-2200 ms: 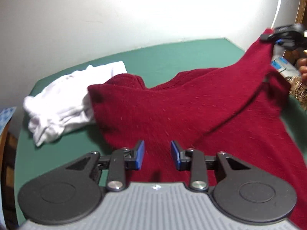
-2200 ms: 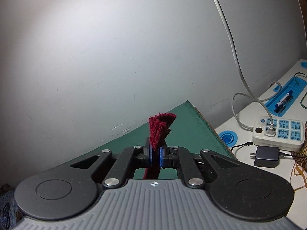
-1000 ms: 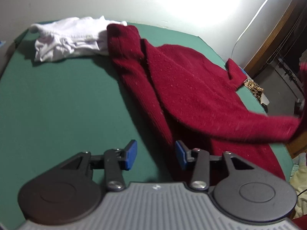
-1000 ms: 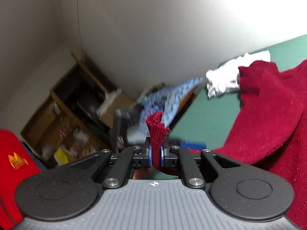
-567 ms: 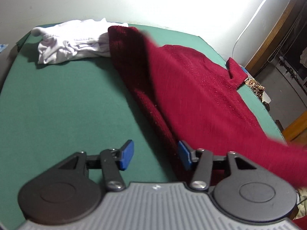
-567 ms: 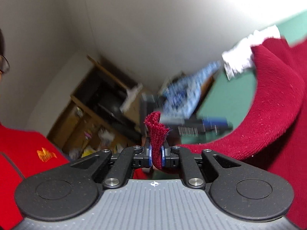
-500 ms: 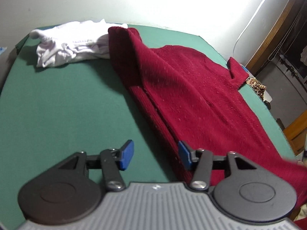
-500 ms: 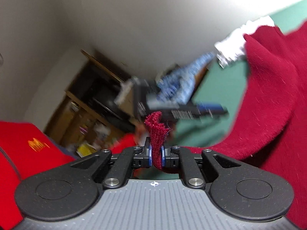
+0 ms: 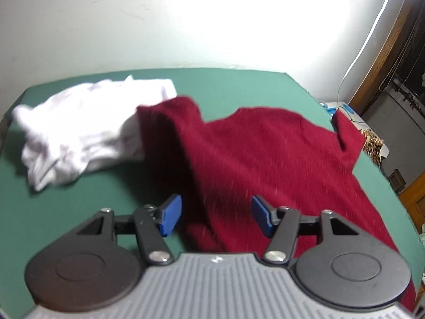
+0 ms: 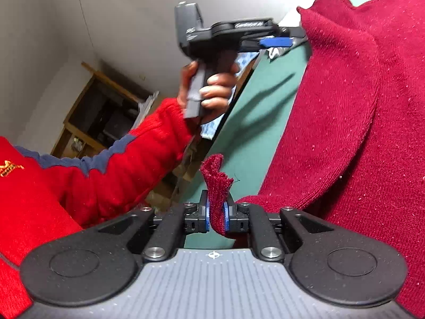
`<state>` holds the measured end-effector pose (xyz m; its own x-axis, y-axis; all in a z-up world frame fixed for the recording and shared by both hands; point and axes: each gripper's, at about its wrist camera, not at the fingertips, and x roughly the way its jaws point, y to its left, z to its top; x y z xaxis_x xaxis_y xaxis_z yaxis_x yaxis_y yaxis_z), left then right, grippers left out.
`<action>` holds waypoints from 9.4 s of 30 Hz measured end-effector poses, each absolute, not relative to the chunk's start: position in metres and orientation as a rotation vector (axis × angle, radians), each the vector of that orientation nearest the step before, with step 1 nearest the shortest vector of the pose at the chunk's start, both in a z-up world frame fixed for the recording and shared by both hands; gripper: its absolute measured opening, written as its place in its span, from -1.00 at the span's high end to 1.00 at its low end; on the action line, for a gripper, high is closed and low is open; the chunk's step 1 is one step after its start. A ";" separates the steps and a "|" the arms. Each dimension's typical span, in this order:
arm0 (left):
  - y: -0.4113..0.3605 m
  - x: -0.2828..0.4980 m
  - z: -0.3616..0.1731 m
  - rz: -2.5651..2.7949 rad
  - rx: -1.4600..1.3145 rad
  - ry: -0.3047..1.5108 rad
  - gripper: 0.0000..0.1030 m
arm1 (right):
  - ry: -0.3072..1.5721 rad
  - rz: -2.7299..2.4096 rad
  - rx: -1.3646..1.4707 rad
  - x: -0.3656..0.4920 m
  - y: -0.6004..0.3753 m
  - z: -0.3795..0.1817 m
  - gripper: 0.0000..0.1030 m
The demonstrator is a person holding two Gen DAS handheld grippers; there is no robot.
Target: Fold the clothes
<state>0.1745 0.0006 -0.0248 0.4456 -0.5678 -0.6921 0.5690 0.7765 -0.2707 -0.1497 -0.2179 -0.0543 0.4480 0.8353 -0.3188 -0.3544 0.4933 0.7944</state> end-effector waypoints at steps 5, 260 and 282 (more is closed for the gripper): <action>-0.006 0.178 -0.023 -0.691 0.009 0.844 0.64 | 0.729 0.770 0.760 -0.161 -0.223 -0.054 0.76; -0.143 0.107 0.026 -0.328 0.053 0.596 1.00 | 0.575 0.036 -0.066 -0.169 -0.267 -0.100 0.14; -0.123 0.126 0.131 -0.234 0.069 0.520 1.00 | 0.664 0.120 0.809 -0.295 -0.355 -0.110 0.16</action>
<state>0.1260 -0.1234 0.1310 0.8417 -0.2041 -0.4998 0.2392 0.9710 0.0062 -0.2947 -0.3553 -0.1095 0.7925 0.3433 -0.5041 0.1461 0.6956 0.7034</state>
